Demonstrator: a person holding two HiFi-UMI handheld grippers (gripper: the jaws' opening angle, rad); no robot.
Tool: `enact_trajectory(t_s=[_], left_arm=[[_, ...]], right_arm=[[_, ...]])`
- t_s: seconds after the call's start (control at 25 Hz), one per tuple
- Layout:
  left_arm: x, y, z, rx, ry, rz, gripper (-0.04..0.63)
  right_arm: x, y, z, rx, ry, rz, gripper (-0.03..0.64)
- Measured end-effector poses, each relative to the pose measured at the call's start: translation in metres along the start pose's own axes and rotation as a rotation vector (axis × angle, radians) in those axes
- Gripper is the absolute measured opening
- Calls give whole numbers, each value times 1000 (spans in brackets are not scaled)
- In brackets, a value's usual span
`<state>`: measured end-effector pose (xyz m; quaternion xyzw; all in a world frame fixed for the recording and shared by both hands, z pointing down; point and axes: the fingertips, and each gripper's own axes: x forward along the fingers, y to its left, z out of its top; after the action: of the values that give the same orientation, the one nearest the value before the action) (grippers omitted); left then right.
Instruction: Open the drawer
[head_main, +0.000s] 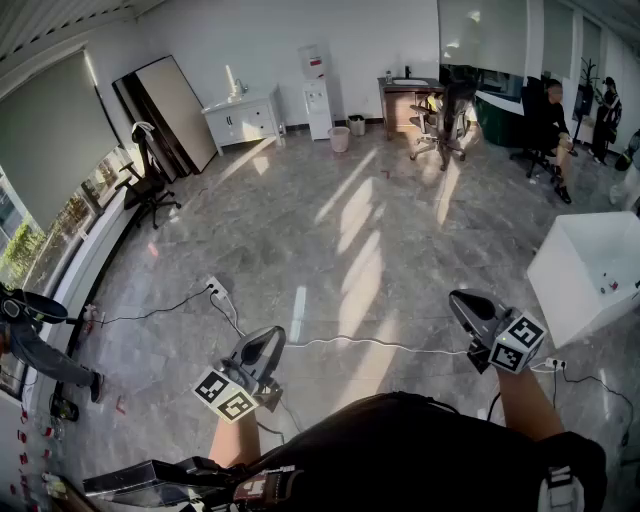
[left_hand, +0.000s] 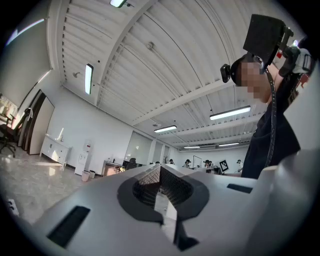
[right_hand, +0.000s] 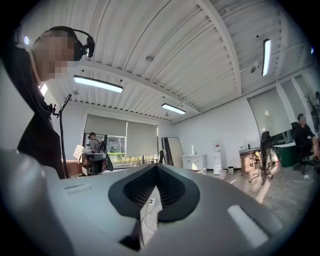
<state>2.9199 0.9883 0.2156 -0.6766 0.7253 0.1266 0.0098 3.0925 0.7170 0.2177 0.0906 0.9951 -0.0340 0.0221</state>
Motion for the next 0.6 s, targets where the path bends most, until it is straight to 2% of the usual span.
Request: enact_trajectory(t_s=[0.6], left_arm=[[3, 5, 2, -13, -7, 18, -9]], right_arm=[[2, -6, 3, 28, -18, -18, 2]])
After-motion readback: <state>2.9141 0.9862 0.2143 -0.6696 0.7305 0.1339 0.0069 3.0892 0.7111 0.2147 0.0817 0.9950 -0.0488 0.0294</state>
